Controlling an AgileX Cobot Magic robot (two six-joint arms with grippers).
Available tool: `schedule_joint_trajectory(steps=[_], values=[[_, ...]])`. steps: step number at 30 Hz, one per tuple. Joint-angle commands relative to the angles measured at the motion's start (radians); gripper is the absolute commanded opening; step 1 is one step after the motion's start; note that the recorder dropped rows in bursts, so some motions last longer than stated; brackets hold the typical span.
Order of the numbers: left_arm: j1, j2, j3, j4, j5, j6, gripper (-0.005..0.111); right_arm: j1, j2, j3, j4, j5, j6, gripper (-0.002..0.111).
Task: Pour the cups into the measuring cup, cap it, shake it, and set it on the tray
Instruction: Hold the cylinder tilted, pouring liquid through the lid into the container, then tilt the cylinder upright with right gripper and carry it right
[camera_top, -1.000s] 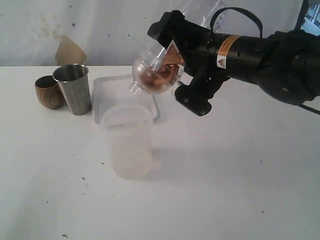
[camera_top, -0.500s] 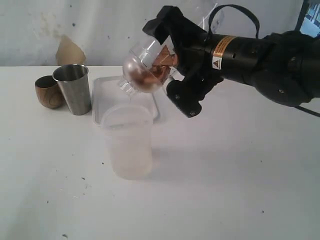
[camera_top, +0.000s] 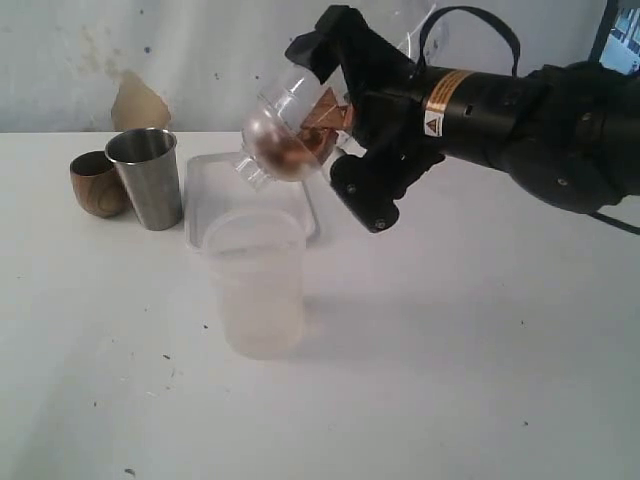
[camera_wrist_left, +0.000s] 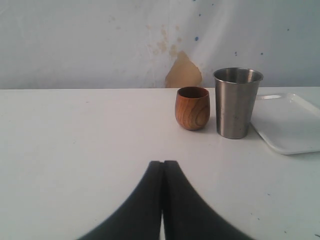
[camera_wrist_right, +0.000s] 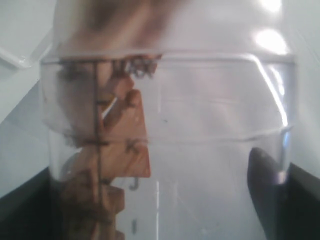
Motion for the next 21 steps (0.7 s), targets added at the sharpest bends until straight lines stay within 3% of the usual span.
schedule_joint_trajectory(steps=[1, 8, 14, 21], values=[[-0.004, -0.004, 0.005, -0.002, -0.003, 0.002, 0.0, 0.0, -0.002, -0.009, 0.011, -0.044, 0.117, 0.0], [-0.004, -0.004, 0.005, -0.002, -0.003, 0.002, 0.0, -0.002, -0.002, -0.025, 0.011, -0.066, 0.727, 0.0], [-0.004, -0.004, 0.005, -0.002, -0.003, 0.002, 0.0, -0.047, -0.002, -0.03, 0.005, -0.119, 1.067, 0.0], [-0.004, -0.004, 0.005, -0.002, -0.003, 0.002, 0.0, -0.14, -0.002, -0.03, -0.217, -0.354, 1.706, 0.0]])
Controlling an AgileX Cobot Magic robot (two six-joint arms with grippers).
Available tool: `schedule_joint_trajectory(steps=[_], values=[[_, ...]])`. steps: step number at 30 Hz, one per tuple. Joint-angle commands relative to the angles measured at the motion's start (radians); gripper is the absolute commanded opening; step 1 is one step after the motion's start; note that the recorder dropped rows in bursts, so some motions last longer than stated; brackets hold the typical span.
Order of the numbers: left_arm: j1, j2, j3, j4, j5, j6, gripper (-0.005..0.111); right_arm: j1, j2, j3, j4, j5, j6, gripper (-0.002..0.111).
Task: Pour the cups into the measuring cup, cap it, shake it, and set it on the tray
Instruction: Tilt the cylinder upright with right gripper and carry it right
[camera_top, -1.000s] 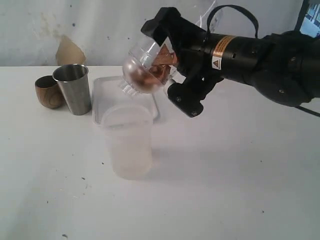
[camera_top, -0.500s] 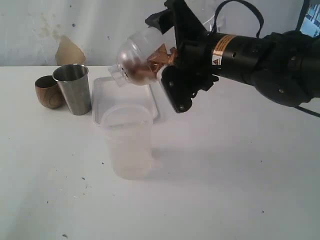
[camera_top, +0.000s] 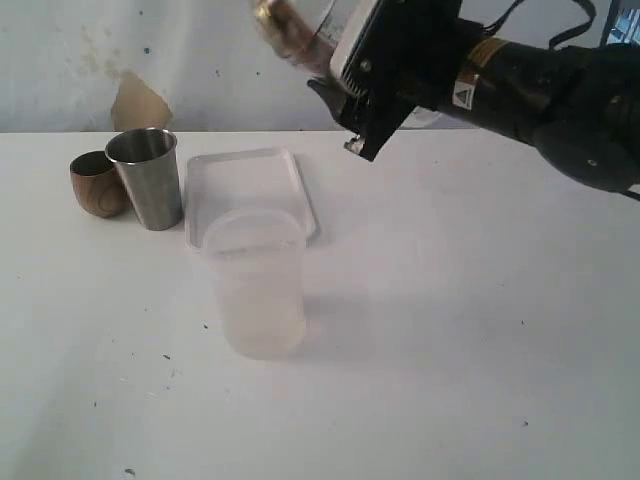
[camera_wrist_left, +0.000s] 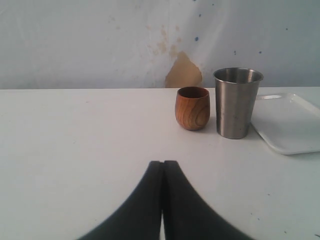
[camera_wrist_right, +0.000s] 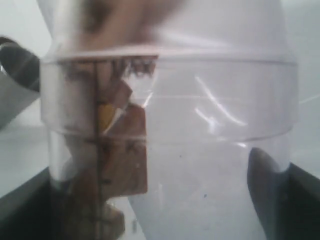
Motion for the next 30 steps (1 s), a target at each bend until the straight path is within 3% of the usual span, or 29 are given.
schedule_joint_trajectory(steps=[1, 9, 16, 19, 30], values=[[-0.004, -0.004, 0.005, -0.002, -0.003, 0.002, 0.0, -0.063, -0.002, -0.011, -0.151, -0.233, 0.422, 0.0], [-0.004, -0.004, 0.005, -0.002, -0.003, 0.002, 0.0, -0.128, 0.003, -0.011, -0.227, -0.351, 0.721, 0.0], [-0.004, -0.004, 0.005, -0.002, -0.003, 0.002, 0.0, -0.214, 0.094, -0.011, -0.244, -0.715, 0.965, 0.0], [-0.004, -0.004, 0.005, -0.002, -0.003, 0.002, 0.0, -0.244, 0.159, -0.009, -0.244, -0.725, 1.03, 0.0], [-0.004, -0.004, 0.005, -0.002, -0.003, 0.002, 0.0, -0.338, 0.358, 0.001, -0.285, -0.725, 0.915, 0.0]])
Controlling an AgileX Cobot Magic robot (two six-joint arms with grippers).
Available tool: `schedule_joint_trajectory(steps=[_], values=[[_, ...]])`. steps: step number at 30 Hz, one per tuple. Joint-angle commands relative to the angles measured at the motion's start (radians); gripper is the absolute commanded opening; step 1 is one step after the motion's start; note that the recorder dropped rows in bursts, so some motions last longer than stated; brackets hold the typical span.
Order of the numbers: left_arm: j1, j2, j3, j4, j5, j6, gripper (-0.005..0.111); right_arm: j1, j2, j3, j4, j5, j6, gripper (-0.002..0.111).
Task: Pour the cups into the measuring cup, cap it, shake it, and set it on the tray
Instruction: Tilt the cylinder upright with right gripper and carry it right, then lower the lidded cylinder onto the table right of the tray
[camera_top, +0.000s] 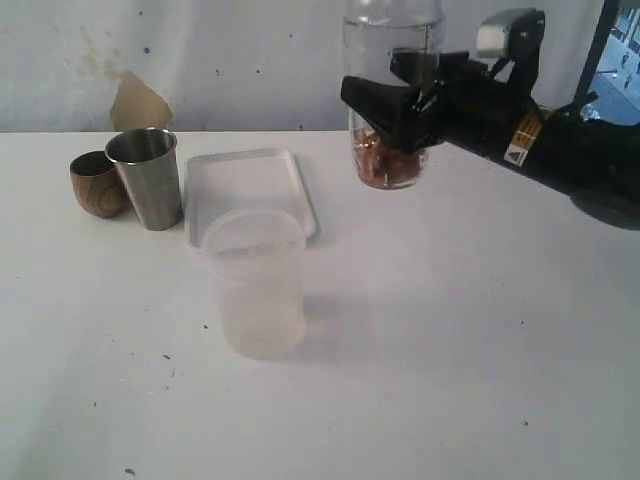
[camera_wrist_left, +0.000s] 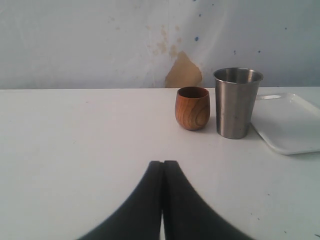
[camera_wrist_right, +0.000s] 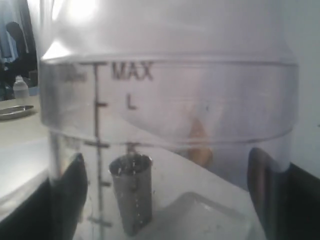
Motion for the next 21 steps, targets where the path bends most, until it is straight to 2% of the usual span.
schedule_joint_trajectory(steps=[1, 4, 12, 15, 21], values=[[-0.004, -0.004, 0.005, -0.002, -0.003, 0.002, 0.0, -0.059, 0.069, 0.0, 0.009, -0.038, -0.063, 0.0], [-0.004, -0.004, 0.005, -0.002, -0.003, 0.002, 0.0, -0.085, 0.122, 0.0, 0.009, -0.038, -0.089, 0.0], [-0.004, -0.004, 0.005, -0.002, -0.003, 0.002, 0.0, -0.097, 0.26, -0.004, 0.081, -0.038, -0.337, 0.0], [-0.004, -0.004, 0.005, -0.002, -0.003, 0.002, 0.0, -0.097, 0.282, -0.006, 0.155, -0.038, -0.363, 0.0], [-0.004, -0.004, 0.005, -0.002, -0.003, 0.002, 0.0, -0.068, 0.378, -0.089, 0.147, -0.038, -0.359, 0.0]])
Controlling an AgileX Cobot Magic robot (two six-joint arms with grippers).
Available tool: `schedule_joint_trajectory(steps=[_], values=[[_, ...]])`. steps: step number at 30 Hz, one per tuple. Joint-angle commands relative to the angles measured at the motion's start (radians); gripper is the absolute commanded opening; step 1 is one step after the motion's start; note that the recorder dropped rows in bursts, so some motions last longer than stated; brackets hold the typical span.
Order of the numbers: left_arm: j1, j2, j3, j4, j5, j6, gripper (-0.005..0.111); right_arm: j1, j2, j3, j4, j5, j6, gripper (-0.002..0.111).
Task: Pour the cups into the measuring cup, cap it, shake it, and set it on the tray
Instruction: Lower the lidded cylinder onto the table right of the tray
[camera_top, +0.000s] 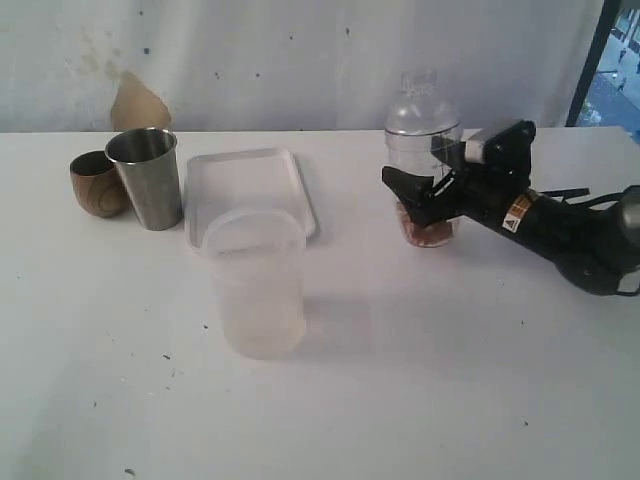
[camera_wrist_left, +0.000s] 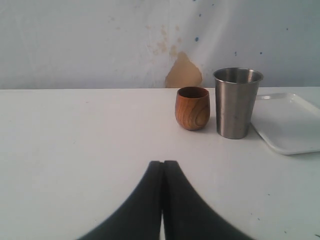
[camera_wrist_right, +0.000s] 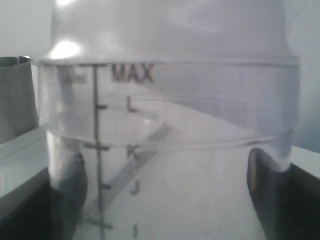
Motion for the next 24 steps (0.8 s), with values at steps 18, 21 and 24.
schedule_joint_trajectory(steps=[18, 21, 24], values=[[-0.004, -0.004, 0.005, -0.002, -0.003, 0.002, 0.0, 0.235, 0.066, -0.492, 0.009, 0.052, 0.104, 0.0], [-0.004, -0.004, 0.005, -0.002, -0.003, 0.002, 0.0, 0.266, 0.068, -0.562, 0.009, 0.147, 0.151, 0.0], [-0.004, -0.004, 0.005, -0.002, -0.003, 0.002, 0.0, 0.315, 0.1, -0.622, 0.019, 0.246, 0.145, 0.0]])
